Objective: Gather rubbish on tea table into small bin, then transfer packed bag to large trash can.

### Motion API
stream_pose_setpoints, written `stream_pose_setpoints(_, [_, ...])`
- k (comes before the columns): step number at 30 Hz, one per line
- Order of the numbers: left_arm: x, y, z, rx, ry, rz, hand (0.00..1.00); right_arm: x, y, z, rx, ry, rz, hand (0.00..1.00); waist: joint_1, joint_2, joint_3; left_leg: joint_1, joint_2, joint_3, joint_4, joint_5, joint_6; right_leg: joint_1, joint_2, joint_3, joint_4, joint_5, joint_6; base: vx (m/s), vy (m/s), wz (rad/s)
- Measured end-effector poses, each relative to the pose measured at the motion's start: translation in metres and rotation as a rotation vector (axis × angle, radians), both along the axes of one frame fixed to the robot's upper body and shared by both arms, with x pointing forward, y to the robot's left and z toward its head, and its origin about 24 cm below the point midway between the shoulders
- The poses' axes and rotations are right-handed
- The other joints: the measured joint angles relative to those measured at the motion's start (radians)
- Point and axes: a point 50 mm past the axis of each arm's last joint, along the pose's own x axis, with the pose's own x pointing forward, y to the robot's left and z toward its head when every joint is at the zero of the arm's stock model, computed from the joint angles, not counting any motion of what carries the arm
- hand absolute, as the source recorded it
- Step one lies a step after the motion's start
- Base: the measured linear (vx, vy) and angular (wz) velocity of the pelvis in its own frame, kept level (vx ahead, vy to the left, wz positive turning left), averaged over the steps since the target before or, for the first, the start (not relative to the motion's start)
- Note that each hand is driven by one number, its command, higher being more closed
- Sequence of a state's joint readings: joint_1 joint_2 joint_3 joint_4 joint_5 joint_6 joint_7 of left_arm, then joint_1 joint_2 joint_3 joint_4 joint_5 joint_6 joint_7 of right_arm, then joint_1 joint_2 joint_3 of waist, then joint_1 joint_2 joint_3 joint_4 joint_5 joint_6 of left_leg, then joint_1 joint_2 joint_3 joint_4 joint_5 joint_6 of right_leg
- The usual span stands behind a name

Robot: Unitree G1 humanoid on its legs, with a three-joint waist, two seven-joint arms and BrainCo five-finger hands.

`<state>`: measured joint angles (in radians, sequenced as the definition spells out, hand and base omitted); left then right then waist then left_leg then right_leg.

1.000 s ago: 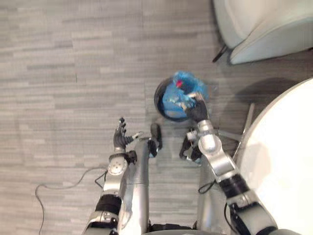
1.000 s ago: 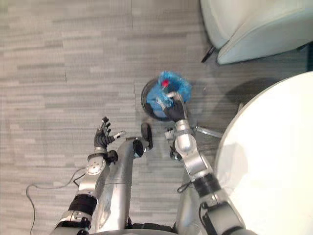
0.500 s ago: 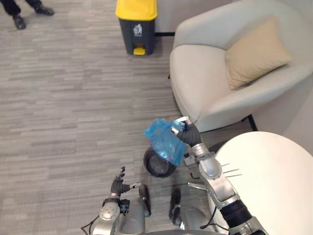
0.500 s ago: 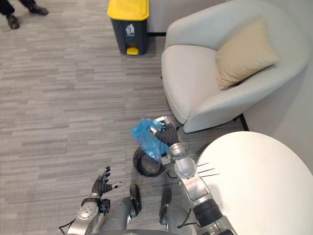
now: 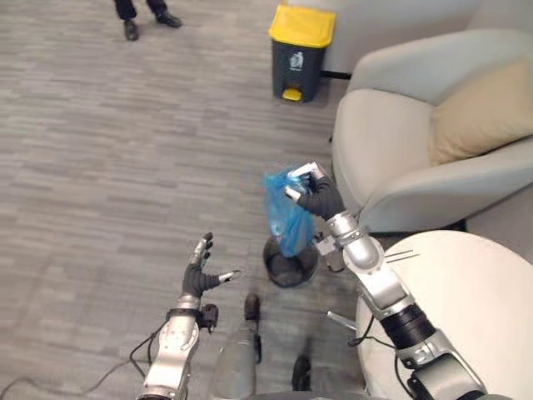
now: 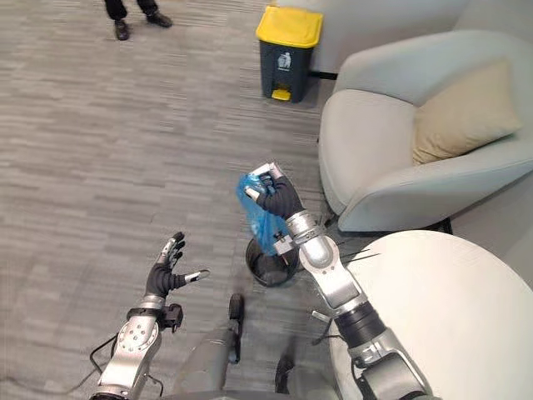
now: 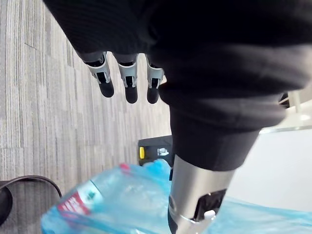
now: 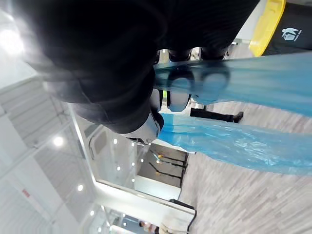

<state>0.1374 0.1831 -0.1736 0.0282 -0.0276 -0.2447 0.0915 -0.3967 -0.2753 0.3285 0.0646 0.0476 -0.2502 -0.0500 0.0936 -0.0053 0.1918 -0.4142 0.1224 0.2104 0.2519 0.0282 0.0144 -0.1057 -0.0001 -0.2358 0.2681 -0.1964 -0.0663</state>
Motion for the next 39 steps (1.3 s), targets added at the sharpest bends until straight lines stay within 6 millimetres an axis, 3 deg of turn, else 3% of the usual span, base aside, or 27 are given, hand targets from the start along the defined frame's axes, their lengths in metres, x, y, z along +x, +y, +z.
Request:
stream_pose_setpoints(2, [0.0, -0.008, 0.006, -0.01, -0.03, -0.034, 0.0, 0.001, -0.003, 0.002, 0.005, -0.009, -0.016, 1.0, -0.017, 0.01, -0.008, 0.049, 0.01, 0.038, 0.129, -0.025, 0.015, 0.002, -0.022, -0.022, -0.025, 0.031, -0.001, -0.2, 0.008, 0.52])
stream_pose_setpoints(4, [0.006, -0.017, 0.015, -0.015, -0.076, -0.072, 0.0, 0.001, -0.005, 0.004, 0.015, -0.015, -0.026, 1.0, -0.037, 0.027, -0.019, 0.171, 0.019, 0.036, 0.135, -0.143, -0.027, 0.014, -0.025, -0.058, -0.091, 0.084, 0.004, -0.18, 0.047, 0.48])
stream_pose_setpoints(5, [0.008, -0.021, 0.017, -0.017, -0.088, -0.088, 0.0, 0.002, -0.007, 0.005, 0.016, -0.018, -0.031, 1.0, -0.043, 0.028, -0.021, 0.2, 0.015, 0.036, 0.087, -0.154, -0.038, 0.014, -0.026, -0.067, -0.11, 0.099, 0.009, -0.11, 0.05, 0.65])
stream_pose_setpoints(6, [0.013, -0.03, 0.023, -0.016, -0.115, -0.126, 0.0, 0.002, -0.009, 0.007, 0.031, -0.022, -0.044, 1.0, -0.059, 0.028, -0.027, 0.252, -0.002, 0.036, -0.062, -0.137, -0.055, 0.014, -0.031, -0.093, -0.15, 0.125, 0.021, -0.15, 0.104, 0.7])
stream_pose_setpoints(7, [0.017, -0.039, 0.026, 0.002, -0.131, -0.164, 0.0, 0.003, -0.008, 0.006, 0.049, -0.005, -0.051, 1.0, -0.064, 0.016, -0.035, 0.282, -0.033, 0.038, -0.179, -0.055, -0.063, 0.013, -0.045, -0.099, -0.187, 0.16, 0.036, -0.13, 0.116, 0.63])
stream_pose_setpoints(9, [0.016, -0.051, 0.027, 0.03, -0.143, -0.213, 0.0, 0.003, 0.001, 0.005, 0.084, 0.013, -0.036, 1.0, -0.068, 0.012, -0.046, 0.331, -0.06, 0.038, -0.294, 0.015, -0.036, 0.013, -0.05, -0.099, -0.215, 0.183, 0.046, -0.07, 0.14, 0.18])
stream_pose_setpoints(14, [0.016, -0.071, 0.01, 0.157, -0.089, -0.233, 0.0, -0.001, 0.022, 0.003, 0.154, 0.045, 0.007, 1.0, -0.078, -0.014, -0.082, 0.346, -0.089, 0.039, -0.337, 0.055, -0.01, 0.036, -0.058, -0.068, -0.283, 0.24, 0.068, -0.02, 0.128, -0.01])
stream_pose_setpoints(23, [0.017, -0.071, -0.005, 0.27, -0.042, -0.199, 0.0, -0.009, 0.023, 0.006, 0.206, 0.055, 0.029, 1.0, -0.078, -0.031, -0.095, 0.369, -0.086, 0.039, -0.345, 0.061, -0.01, 0.053, -0.048, -0.031, -0.293, 0.255, 0.063, -0.03, 0.039, -0.03])
stream_pose_setpoints(30, [0.021, -0.063, -0.006, 0.272, -0.035, -0.096, 0.0, -0.017, 0.024, 0.01, 0.221, 0.032, 0.047, 1.0, -0.078, -0.038, -0.102, 0.385, -0.087, 0.04, -0.354, 0.062, -0.009, 0.069, -0.048, -0.027, -0.293, 0.256, 0.066, -0.01, 0.034, -0.02])
stream_pose_setpoints(34, [0.015, -0.05, -0.015, 0.29, 0.015, -0.034, 0.0, -0.017, 0.026, 0.012, 0.265, 0.031, 0.023, 1.0, -0.078, -0.057, -0.123, 0.389, -0.088, 0.041, -0.352, 0.066, -0.004, 0.07, -0.049, -0.024, -0.293, 0.256, 0.066, 0.02, 0.023, -0.01])
stream_pose_setpoints(39, [0.008, -0.045, -0.027, 0.278, 0.086, 0.013, 0.0, -0.021, 0.034, 0.017, 0.316, 0.029, 0.049, 1.0, -0.071, -0.059, -0.134, 0.394, -0.089, 0.04, -0.355, 0.065, -0.004, 0.075, -0.051, -0.024, -0.292, 0.254, 0.07, 0.01, 0.027, 0.01])
